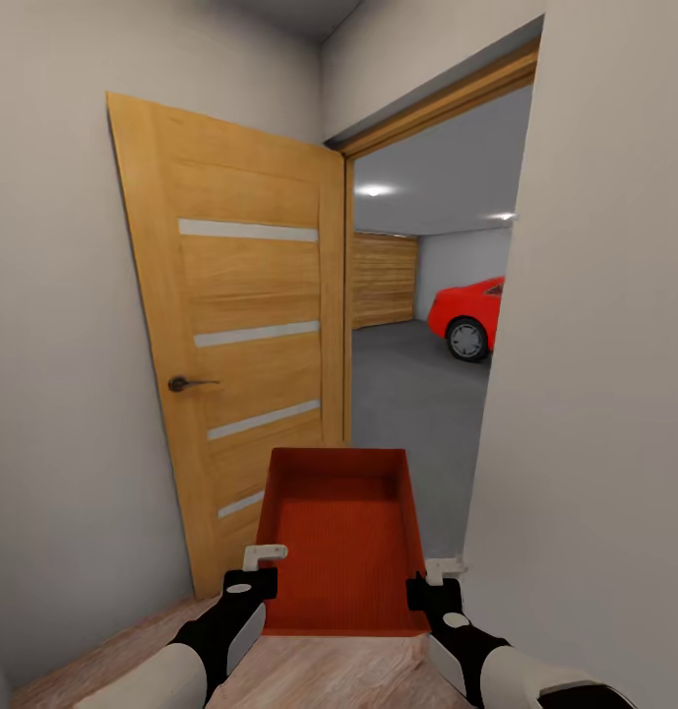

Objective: Move the two storage containers from the living room to the garage. In the garage, place one container on the floor and stack the other container on top of it (either order is fine).

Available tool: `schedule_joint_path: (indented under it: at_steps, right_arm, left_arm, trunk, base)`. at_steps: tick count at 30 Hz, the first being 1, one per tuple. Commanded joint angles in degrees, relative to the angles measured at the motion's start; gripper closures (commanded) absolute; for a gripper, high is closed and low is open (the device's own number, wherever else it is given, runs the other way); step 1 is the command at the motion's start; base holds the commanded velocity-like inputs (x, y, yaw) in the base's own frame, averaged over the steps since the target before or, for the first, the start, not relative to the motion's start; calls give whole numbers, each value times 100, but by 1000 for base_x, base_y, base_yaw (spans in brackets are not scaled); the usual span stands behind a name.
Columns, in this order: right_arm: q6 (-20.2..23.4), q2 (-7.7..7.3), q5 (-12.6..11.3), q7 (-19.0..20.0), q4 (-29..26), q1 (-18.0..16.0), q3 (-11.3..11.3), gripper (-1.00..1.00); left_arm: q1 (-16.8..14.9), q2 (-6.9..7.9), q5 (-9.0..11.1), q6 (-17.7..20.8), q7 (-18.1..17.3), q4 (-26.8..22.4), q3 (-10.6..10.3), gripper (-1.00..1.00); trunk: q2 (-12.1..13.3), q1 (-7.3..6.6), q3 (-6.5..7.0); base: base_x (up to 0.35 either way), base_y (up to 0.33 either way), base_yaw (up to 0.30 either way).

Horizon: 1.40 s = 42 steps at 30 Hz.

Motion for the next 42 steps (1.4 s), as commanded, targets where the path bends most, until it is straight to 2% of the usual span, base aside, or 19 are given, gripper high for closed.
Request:
schedule_joint_path:
  at_steps: [1,10,26,34,42]
  right_arm:
    - [8,3,81,20,5,-2,-327,100]
    - [8,2,81,24,5,-2,-327,100]
    - [8,2,81,24,5,-2,-327,100]
    - [8,1,81,24,5,-2,-327,100]
    - [8,2,81,24,5,-2,-327,100]
  left_arm:
    - [-6,9,-97,-145,81,-32,497,100]
    - [-6,9,-96,-145,79,-33,499,100]
    - [-6,9,-96,-145,74,-33,496,100]
    - [-6,9,-96,-145,74,-33,496,100]
    - [-6,9,-96,-145,72,-33,496,100]
  trunk:
    - [-7,3,-9]
    - [-7,3,-9]
    - [-7,3,-9]
    - [-7,3,-9]
    - [-7,3,-9]
  base:
    - [215,247,-4]
    - [218,253,-50]
    - [220,254,-270]
    - [220,254,-80]
    - [280,178,-269]
